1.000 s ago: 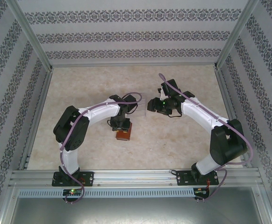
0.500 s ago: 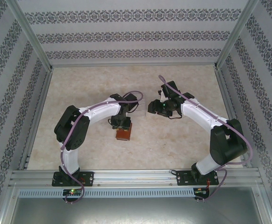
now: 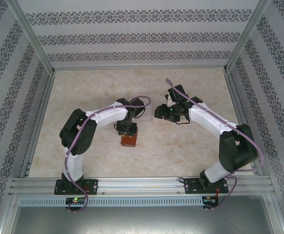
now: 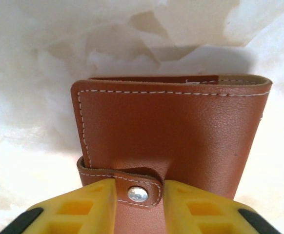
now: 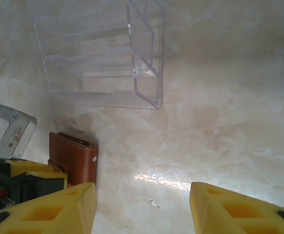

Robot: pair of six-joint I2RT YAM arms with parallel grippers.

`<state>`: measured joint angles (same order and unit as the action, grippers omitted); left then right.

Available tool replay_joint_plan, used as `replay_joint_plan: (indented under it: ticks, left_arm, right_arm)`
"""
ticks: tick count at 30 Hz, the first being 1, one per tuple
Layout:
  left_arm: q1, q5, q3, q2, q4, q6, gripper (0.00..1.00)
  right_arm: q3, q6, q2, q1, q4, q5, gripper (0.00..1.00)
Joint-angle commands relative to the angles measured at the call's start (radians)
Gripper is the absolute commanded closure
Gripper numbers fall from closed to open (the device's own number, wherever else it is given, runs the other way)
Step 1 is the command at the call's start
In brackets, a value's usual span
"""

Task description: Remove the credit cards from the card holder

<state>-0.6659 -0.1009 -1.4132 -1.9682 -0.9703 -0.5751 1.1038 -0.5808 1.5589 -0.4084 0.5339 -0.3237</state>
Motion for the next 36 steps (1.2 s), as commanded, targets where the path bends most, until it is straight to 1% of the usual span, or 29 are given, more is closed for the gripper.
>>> replay_joint_plan:
  ticks: [1,7,13,20,24,30,36]
  left_arm:
    - [0.004,-0.011,0.028,-0.004,0.003,0.021,0.75]
    - [0.01,-0.035,0.041,0.021,0.027,0.032,0.84]
    - [0.03,-0.111,0.089,0.081,0.105,0.034,0.91]
    - [0.06,-0.26,0.166,0.147,0.226,0.013,0.95]
    - [0.071,-0.337,0.199,0.172,0.283,0.006,0.96]
    - [0.081,-0.391,0.235,0.201,0.338,-0.006,0.96]
    - [0.09,-0.391,0.255,0.207,0.352,-0.006,0.98]
  right_arm:
    - [-0.005,-0.024,0.001,-0.012,0.012,0.003,0.47]
    - [-0.055,-0.069,-0.007,-0.045,-0.017,-0.024,0.47]
    - [-0.124,-0.142,0.002,-0.099,-0.103,-0.077,0.48]
    - [-0.194,-0.217,0.041,-0.149,-0.25,-0.168,0.5]
    - [-0.205,-0.242,0.098,-0.17,-0.332,-0.241,0.51]
    - [-0.21,-0.26,0.165,-0.198,-0.392,-0.274,0.51]
    - [-0.218,-0.254,0.202,-0.219,-0.384,-0.251,0.53]
